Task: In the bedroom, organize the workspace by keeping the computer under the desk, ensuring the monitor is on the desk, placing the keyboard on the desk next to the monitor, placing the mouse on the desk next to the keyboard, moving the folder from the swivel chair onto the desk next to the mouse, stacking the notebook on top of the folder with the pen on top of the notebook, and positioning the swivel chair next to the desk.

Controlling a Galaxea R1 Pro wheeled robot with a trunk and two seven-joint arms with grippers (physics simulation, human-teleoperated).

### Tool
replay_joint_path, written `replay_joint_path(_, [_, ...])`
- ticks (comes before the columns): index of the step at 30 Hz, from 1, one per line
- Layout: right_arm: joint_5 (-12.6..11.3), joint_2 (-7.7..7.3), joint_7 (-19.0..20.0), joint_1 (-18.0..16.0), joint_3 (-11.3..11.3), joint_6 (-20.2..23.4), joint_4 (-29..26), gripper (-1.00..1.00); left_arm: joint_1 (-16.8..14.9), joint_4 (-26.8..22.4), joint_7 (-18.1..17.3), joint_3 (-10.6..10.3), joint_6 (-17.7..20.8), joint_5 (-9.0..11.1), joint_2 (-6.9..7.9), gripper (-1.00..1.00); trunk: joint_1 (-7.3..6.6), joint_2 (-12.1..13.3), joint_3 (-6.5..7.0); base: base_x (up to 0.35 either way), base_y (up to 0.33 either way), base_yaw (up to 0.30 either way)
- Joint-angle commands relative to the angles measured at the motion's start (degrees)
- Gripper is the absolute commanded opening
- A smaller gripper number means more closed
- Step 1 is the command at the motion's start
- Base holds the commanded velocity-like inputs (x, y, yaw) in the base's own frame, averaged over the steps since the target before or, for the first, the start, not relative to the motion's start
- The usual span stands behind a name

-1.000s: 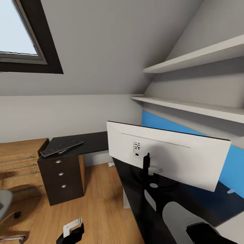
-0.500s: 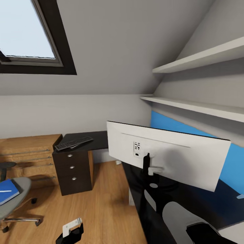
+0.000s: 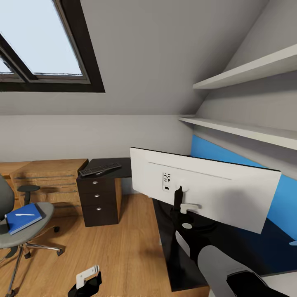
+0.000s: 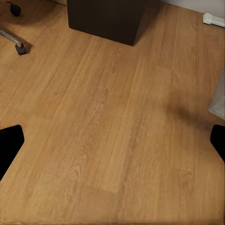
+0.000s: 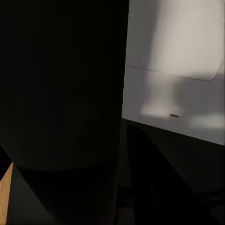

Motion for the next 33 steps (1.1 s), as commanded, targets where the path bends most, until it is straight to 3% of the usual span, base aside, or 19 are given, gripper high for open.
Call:
replay_joint_path(1, [-0.6,-0.05,-0.5,-0.05,0.68,-0.31,0.05,-1.0,-0.04,0.01,0.19,-0.1,-0.21,0.31,-0.01,1.0,-0.01,-0.05,-0.07,-0.048,-0.303,0.175])
replay_joint_path(10, [-0.6,-0.05,-0.5,-0.05,0.68,-0.3,0.04,-1.0,-0.06,0.01,0.19,-0.1,-0.21,0.28,-0.01,1.0,-0.01,-0.05,-0.07,-0.01,-0.261,0.169])
replay_joint_path(24, [-0.6,-0.05,-0.42,-0.05,0.68,-0.25,0.07,-1.0,-0.04,0.01,0.19,-0.1,-0.2,0.33,0.44,1.0,-0.01,-0.05,-0.07,0.0,-0.03,0.167])
replay_joint_path(33, [-0.6,-0.14,-0.41,-0.05,0.68,-0.29,0.07,-1.0,-0.04,0.01,0.19,-0.1,-0.21,0.34,0.5,1.0,-0.01,-0.05,-0.07,0.0,-0.271,0.097])
